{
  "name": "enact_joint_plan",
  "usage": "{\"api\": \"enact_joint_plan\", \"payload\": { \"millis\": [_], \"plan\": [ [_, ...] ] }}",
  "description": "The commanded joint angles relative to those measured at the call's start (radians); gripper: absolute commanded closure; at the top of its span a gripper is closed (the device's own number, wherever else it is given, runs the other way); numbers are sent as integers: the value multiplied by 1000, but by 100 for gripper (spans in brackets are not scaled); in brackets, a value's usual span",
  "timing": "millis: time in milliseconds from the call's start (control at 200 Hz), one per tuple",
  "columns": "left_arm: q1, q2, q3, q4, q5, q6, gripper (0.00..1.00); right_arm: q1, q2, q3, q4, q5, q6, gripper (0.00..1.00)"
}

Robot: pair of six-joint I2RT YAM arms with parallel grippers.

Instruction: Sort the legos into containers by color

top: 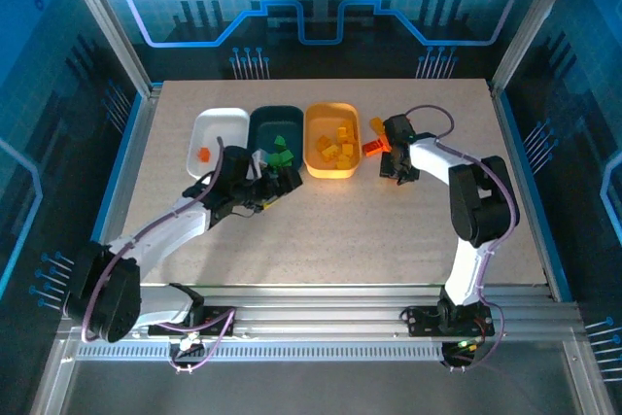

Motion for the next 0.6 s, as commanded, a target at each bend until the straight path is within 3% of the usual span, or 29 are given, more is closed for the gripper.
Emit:
{"api": "enact_joint_plan", "payload": {
  "millis": [0,145,305,405,595],
  "plan": [
    [102,-72,18,-81,-11,15,1,64,-133,8,-10,40,10,62],
    [324,-132,-42,-154,1,-31,1,255,-169,97,29,-68,38,62],
    [560,-157,-160,-102,95,-136,1,468,63,387,53,-187,3,61],
    [622,-170,-213,-86,128,-157,1,551,237,591,72,-208,-55,61],
    [637,-180,-243,-81,194,-119,1,607,524,959,33,-222,-136,62]
  ]
}}
